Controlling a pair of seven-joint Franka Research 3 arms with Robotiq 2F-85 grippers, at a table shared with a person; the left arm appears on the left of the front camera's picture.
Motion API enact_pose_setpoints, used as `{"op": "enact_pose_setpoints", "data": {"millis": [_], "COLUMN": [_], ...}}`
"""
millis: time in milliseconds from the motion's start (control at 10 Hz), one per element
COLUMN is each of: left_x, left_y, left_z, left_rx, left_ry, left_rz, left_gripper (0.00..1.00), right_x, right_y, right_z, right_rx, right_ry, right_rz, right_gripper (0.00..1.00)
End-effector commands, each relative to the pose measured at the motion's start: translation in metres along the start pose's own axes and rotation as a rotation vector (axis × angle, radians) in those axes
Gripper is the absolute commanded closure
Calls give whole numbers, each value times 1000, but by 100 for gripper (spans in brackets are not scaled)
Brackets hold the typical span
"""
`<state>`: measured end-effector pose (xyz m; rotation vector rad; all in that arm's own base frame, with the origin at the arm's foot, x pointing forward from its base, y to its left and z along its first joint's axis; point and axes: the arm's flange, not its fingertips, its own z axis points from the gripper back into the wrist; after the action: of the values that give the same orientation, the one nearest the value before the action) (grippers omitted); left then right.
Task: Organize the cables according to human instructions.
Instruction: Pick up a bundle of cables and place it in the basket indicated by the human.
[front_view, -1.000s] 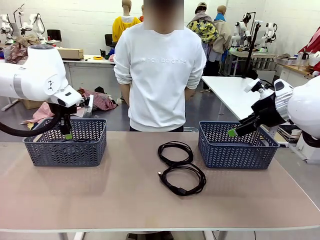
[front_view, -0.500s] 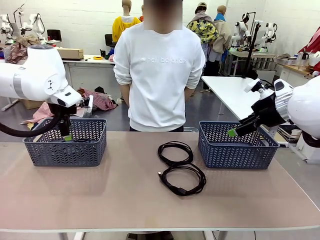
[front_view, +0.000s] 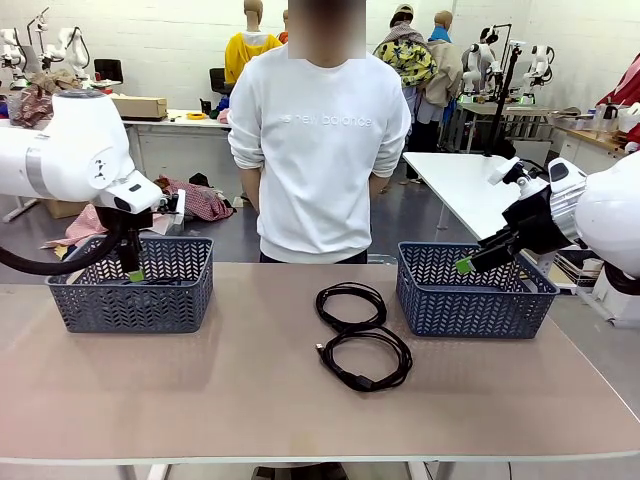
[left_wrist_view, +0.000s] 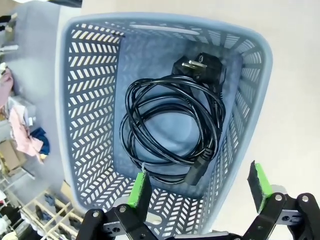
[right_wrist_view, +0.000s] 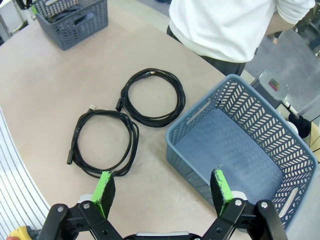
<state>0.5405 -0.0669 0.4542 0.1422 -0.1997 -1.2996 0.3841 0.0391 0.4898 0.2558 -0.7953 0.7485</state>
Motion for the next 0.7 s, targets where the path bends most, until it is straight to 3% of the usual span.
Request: {"op": "enact_pose_setpoints", "data": {"millis": [0,300,600], "left_x": [0,2,46], "left_y": [0,-1,-49], "left_z": [0,0,10], "left_rx": [2,-1,-11], "left_ry": [5,0,-121], "left_rz": [-5,-4,-25], "left_gripper": [0,0,0], "right_x": [0,0,0], "right_y": [-1,-1,-1], "right_z": [0,0,0], "right_rx": [6,6,6], "right_ry": [-8,-8,-8], "right_rz": [-7,-7,-7], "right_gripper": [0,0,0]}}
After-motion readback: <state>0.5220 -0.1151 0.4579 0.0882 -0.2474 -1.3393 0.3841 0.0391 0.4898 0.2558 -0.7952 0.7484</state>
